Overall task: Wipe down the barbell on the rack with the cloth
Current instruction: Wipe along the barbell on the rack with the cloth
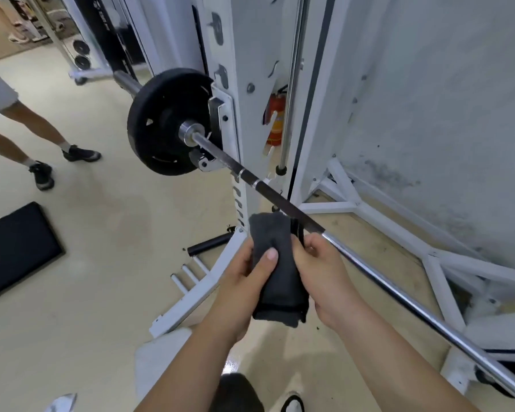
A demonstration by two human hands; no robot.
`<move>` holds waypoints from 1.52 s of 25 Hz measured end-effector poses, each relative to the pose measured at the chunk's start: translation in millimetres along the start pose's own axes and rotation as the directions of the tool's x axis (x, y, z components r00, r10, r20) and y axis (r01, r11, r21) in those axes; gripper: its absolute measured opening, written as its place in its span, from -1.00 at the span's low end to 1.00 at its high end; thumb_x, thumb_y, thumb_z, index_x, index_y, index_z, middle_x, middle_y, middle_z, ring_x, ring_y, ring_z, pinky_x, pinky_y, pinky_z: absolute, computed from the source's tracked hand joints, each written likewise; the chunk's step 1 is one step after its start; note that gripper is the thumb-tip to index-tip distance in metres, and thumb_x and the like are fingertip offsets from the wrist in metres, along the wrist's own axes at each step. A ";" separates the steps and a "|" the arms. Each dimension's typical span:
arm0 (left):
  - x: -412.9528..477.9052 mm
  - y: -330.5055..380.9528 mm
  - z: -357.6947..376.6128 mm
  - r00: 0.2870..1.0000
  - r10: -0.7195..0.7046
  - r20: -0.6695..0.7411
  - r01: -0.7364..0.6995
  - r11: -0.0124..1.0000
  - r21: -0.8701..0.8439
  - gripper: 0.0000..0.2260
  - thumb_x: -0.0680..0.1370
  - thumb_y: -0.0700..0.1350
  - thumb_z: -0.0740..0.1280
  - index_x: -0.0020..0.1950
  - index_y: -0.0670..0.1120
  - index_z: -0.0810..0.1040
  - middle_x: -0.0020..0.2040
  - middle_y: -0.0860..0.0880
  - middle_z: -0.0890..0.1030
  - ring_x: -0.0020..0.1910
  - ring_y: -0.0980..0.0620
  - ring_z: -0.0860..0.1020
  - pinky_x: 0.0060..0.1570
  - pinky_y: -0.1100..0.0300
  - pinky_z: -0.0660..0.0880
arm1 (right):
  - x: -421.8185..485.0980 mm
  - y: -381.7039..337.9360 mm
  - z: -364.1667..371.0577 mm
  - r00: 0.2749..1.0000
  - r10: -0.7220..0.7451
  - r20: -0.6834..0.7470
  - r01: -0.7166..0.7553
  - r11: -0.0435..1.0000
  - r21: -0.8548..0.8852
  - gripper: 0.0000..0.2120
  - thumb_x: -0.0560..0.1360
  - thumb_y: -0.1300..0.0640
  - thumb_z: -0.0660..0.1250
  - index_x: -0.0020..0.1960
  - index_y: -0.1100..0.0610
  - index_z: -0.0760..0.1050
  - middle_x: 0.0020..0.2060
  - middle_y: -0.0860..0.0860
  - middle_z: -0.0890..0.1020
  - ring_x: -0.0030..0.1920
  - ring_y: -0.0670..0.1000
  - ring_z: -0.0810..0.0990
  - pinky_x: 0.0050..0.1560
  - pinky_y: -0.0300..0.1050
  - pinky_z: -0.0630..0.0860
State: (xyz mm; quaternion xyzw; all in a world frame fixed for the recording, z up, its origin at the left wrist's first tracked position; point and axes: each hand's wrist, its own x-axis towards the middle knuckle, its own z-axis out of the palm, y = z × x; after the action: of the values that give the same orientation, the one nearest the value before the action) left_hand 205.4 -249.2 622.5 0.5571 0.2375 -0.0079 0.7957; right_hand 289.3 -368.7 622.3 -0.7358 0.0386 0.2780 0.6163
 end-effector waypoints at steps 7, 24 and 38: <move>61.1 37.5 -16.9 0.971 -0.009 -0.237 0.037 0.993 0.114 -0.87 0.59 0.03 0.44 0.09 0.04 0.59 0.01 -0.13 0.72 0.01 -0.16 0.71 0.03 -0.14 0.68 | 69.3 -57.4 -0.6 0.976 -0.197 0.093 0.216 0.807 -0.549 -0.59 0.49 -0.10 0.36 -0.40 0.14 0.45 -0.52 -0.06 0.39 -0.47 -0.07 0.35 -0.36 -0.15 0.32; 331.3 124.6 -165.7 0.916 0.400 -0.027 0.039 -0.021 0.999 -0.71 0.59 0.01 0.23 0.26 -0.06 0.53 0.36 -0.07 0.48 0.15 -0.23 0.52 -0.19 0.04 0.44 | 241.1 -95.6 118.5 0.981 -0.193 -0.028 0.093 0.592 -0.801 -0.82 0.49 -0.09 0.38 -0.25 -0.05 0.53 -0.31 -0.05 0.56 -0.20 0.08 0.57 -0.28 -0.09 0.50; 327.1 159.9 -182.4 0.931 0.327 0.162 -0.116 -0.157 0.981 -0.82 0.51 -0.11 0.29 0.06 0.03 0.62 0.08 0.00 0.53 0.06 -0.13 0.54 -0.20 0.04 0.53 | 254.1 -97.9 123.6 0.986 -0.142 -0.088 -0.005 0.499 -0.867 -0.88 0.42 -0.02 0.39 -0.25 -0.01 0.59 -0.39 -0.06 0.61 -0.30 0.01 0.59 -0.31 -0.17 0.46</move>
State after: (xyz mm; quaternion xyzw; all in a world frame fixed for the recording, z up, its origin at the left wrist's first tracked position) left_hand 472.5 56.3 588.6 0.9904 0.1086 -0.0047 0.0852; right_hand 497.7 -158.1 582.4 -0.9642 -0.0892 0.1803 0.1725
